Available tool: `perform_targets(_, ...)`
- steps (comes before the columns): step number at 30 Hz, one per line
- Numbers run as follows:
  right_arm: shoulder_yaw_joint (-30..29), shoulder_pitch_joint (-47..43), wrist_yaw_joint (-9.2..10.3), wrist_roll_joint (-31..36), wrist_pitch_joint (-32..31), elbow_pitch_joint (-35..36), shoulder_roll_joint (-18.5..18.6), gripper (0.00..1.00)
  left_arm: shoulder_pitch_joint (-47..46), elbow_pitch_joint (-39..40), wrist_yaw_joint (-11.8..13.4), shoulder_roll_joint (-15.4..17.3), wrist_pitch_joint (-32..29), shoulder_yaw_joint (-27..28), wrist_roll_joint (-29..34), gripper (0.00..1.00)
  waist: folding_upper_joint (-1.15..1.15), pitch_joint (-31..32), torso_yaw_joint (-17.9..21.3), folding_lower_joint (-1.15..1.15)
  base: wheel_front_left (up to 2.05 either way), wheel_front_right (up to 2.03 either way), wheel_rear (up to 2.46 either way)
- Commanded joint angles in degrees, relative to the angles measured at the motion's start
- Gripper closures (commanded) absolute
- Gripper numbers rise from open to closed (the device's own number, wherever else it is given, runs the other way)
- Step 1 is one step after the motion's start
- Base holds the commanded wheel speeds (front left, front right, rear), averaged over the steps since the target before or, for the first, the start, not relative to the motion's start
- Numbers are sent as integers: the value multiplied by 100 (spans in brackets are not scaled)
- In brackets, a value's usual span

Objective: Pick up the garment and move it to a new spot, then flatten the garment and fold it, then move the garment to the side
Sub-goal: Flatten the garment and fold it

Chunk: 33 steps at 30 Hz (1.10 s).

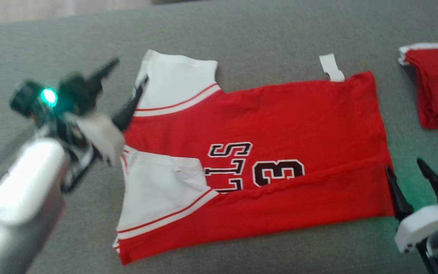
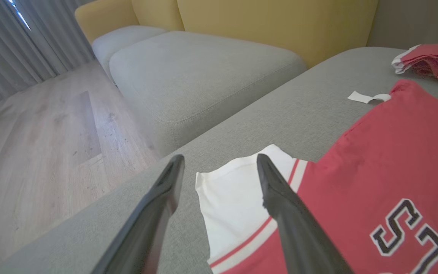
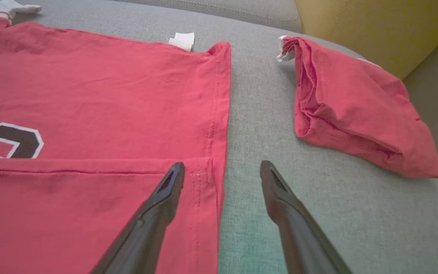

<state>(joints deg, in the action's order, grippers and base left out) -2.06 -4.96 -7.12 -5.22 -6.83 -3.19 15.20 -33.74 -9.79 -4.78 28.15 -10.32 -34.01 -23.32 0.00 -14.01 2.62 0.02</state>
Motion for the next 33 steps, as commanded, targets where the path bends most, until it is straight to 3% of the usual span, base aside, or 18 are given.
perform_targets(1,93,165,-36,57,36,226,114,0,-462,-32,-74,207,-148,215,-108,0,0,-236,213,-2,0,0,0)
perform_targets(4,190,417,-36,134,57,358,50,0,-1286,-712,-236,240,-620,29,-440,0,0,-449,439,-2,0,0,0)
perform_targets(11,313,620,-36,202,70,535,-74,0,-2251,-1669,-268,483,-1264,-649,-1161,0,0,-813,813,-2,0,0,0)
perform_targets(20,316,752,-36,322,212,443,-142,0,-2880,-2663,-269,870,-1394,-1224,-1796,0,0,-1177,1194,-2,0,0,0)
perform_targets(28,326,824,-36,399,311,279,-206,0,-3140,-3011,-270,1014,-1404,-1710,-2179,2,0,-1241,1376,-2,0,0,0)
perform_targets(30,328,826,-36,414,325,253,-225,0,-3181,-3047,-270,1037,-1396,-1829,-2257,74,0,-1227,1405,-2,0,0,0)
perform_targets(31,328,821,-36,418,331,245,-229,0,-3195,-3056,-270,1038,-1405,-1892,-2284,100,0,-1216,1414,-2,0,0,0)
perform_targets(33,326,816,-36,421,333,238,-233,0,-3204,-3062,-270,1040,-1417,-1940,-2337,100,0,-1208,1422,-2,0,0,0)
